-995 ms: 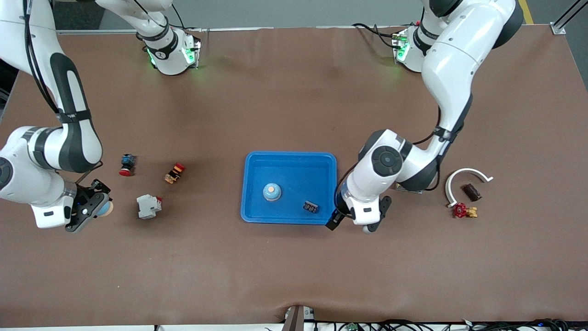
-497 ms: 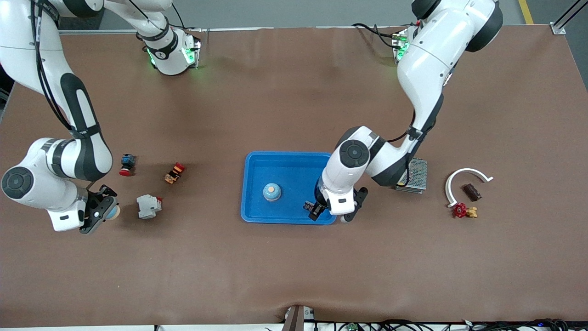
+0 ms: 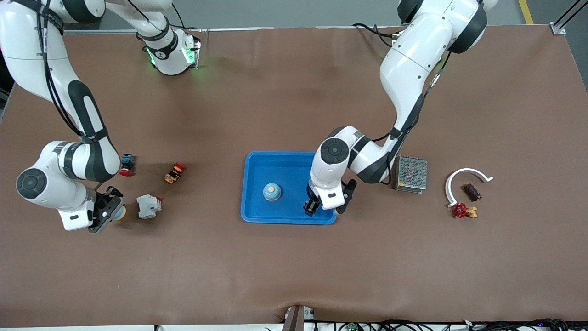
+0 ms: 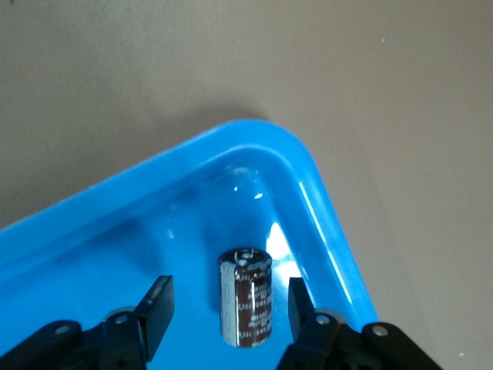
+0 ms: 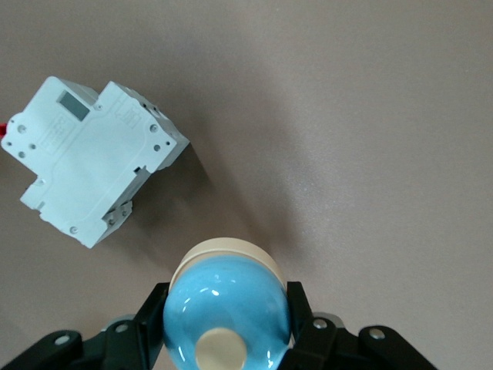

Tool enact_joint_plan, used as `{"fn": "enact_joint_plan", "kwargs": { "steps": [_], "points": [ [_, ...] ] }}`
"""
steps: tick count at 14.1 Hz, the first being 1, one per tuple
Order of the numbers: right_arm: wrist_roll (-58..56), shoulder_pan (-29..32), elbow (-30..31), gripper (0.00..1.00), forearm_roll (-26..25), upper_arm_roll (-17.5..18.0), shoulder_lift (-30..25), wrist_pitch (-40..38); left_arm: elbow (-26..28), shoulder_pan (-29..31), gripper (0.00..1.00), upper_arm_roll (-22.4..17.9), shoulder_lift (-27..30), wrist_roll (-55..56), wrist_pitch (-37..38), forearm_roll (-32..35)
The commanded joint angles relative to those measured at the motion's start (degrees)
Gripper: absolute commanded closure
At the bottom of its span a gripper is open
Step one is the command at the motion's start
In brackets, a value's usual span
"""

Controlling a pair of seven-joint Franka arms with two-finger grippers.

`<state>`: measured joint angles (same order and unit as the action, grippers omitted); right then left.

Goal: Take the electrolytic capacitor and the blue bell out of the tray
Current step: 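Grasp the second capacitor with the left gripper while the right gripper lowers the bell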

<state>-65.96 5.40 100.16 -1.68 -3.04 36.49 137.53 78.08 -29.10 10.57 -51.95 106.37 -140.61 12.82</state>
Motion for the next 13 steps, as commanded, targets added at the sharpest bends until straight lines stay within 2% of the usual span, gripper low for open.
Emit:
{"fn": "enact_joint_plan", "kwargs": {
  "steps": [1, 3, 5, 7, 10, 13],
  "points": [
    [-0.8, 1.5, 3.0, 0.65, -0.1, 1.4, -0.6, 3.8, -1.5, -1.5, 0.32, -1.0, -1.7, 0.9, -1.4, -0.8],
    [-0.8, 1.5, 3.4, 0.65, -0.1, 1.4, -0.6, 4.5, -1.5, -1.4, 0.33, -1.0, -2.5, 0.9, -3.2, -0.8],
    [-0.8, 1.5, 3.4, 0.65, -0.1, 1.4, -0.5, 4.8, -1.5, -1.3, 0.39, -1.0, -3.0, 0.5, -4.0, -0.8],
    [-0.8, 1.5, 3.4, 0.65, -0.1, 1.4, -0.2, 5.2, -1.5, -1.4, 0.6, -1.0, -2.8, 0.2, -4.1, -0.8],
    [-0.8, 1.5, 3.5, 0.65, -0.1, 1.4, -0.1, 5.6, -1.4, -1.4, 1.0, -1.0, -1.8, 0.2, -3.4, -0.6],
    [-0.8, 1.6, 3.5, 0.65, -0.1, 1.4, 0.2, 5.9, -1.4, -1.3, 1.0, -1.0, 0.4, 0.1, -1.3, -0.2]
  ]
}}
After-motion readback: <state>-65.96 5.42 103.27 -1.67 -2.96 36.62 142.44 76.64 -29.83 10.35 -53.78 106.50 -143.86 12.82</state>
